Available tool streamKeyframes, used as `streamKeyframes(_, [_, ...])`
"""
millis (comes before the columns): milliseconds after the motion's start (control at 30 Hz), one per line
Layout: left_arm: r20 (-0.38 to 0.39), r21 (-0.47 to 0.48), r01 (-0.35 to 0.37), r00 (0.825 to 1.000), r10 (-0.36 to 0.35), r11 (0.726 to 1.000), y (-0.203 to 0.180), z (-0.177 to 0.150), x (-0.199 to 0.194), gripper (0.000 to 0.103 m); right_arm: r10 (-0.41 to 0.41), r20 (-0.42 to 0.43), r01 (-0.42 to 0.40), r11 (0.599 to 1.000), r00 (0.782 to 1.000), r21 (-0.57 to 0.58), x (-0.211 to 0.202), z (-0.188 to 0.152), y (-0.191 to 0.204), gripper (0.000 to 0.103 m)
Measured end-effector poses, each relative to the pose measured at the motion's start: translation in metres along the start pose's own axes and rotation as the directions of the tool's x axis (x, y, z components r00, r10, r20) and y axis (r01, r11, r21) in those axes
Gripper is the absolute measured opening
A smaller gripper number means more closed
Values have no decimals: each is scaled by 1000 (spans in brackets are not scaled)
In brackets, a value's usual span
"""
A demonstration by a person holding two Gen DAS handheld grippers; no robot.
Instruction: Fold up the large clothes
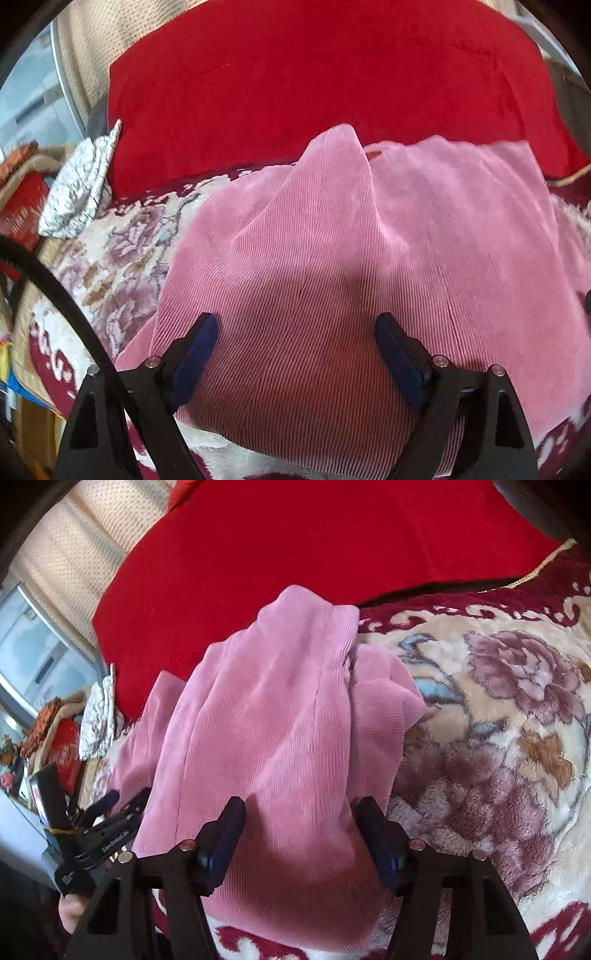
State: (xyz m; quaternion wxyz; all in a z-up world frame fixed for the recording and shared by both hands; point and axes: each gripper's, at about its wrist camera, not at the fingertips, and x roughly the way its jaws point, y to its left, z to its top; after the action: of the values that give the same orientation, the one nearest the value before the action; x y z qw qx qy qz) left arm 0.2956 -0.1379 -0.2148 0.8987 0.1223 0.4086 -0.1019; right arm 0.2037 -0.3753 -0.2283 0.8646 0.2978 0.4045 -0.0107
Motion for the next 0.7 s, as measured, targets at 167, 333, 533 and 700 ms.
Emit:
streamKeyframes(167, [39, -79, -2, 999, 5, 997, 16, 12, -3, 87, 19, 115, -22, 999, 993, 28, -14, 30, -7, 66])
streamKeyframes(333, [98, -94, 24, 995, -15, 995, 20, 20, -6, 87, 70, 95, -83, 987, 993, 140, 19, 65, -36, 44])
streamKeyframes(533, [121, -28, 5, 993, -2, 1000, 8, 24, -4, 87, 178, 52, -185, 964, 983, 192, 60, 88, -55, 40])
streamKeyframes(700, [130, -11, 1, 992, 0, 1000, 2, 27, -3, 87, 201, 109, -213, 970, 974, 119, 50, 91, -43, 10])
